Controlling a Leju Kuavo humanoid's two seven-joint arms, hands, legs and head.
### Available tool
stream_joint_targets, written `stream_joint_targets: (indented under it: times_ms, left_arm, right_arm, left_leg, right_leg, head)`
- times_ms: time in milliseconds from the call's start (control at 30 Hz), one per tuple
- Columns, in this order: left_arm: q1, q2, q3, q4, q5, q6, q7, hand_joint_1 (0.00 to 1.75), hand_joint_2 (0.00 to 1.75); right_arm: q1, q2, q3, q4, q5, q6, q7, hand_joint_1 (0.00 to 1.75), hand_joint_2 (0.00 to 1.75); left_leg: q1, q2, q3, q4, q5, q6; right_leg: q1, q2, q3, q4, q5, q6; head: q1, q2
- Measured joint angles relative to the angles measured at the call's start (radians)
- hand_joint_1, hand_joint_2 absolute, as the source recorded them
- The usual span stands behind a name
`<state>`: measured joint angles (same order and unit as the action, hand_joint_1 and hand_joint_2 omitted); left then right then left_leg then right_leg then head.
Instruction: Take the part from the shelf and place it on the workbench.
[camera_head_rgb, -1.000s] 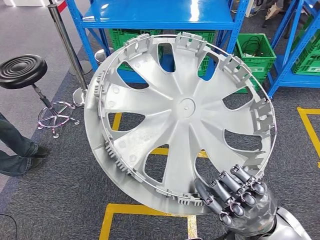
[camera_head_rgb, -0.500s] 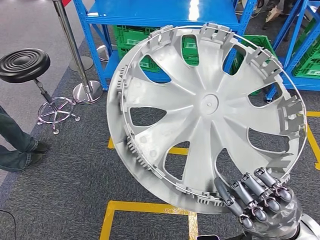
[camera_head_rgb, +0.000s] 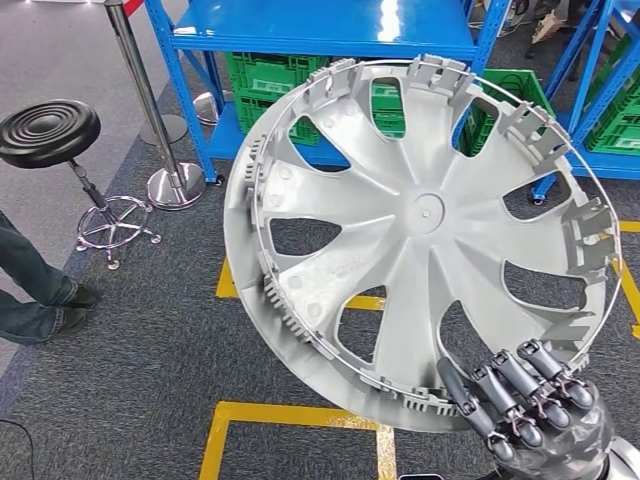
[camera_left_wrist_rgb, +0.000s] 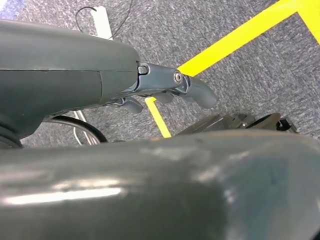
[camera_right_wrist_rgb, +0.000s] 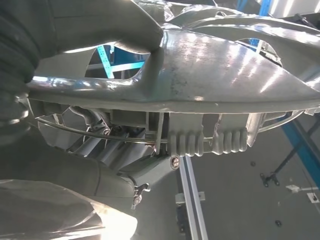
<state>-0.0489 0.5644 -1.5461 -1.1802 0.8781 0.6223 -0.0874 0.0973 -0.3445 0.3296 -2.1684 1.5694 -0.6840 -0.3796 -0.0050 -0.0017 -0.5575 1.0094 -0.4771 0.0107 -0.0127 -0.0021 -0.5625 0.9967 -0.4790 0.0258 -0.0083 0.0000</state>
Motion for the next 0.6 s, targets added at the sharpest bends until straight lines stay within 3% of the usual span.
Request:
stream_joint_targets:
  times_ms: [367,500,600]
  left_arm:
    - [0.001,-0.002,0.0,0.001,0.009,0.003,0.0,0.0,0.0]
    - [0.001,-0.002,0.0,0.002,0.01,0.003,0.0,0.0,0.0]
    - [0.001,-0.001,0.0,0.004,0.01,0.002,0.0,0.0,0.0]
  right_arm:
    - [0.001,0.0,0.005,0.0,0.0,0.0,0.023,1.75,1.75]
    - [0.001,0.0,0.008,0.0,0.0,0.0,0.033,1.75,1.75]
    - [0.001,0.0,0.009,0.0,0.0,0.0,0.035,1.75,1.75]
  left_leg:
    - [-0.002,0.0,-0.001,0.002,0.0,0.0]
    - [-0.005,0.0,-0.003,0.005,-0.001,0.003]
    - [-0.008,0.001,-0.004,0.005,0.002,0.011]
  right_leg:
    - [-0.002,0.0,0.0,-0.001,0.001,0.002]
    - [-0.005,0.0,0.0,-0.001,0.003,0.006]
    - [-0.008,0.001,-0.001,-0.004,0.007,0.015]
  head:
    - [0.0,0.0]
    - [0.0,0.0]
    - [0.0,0.0]
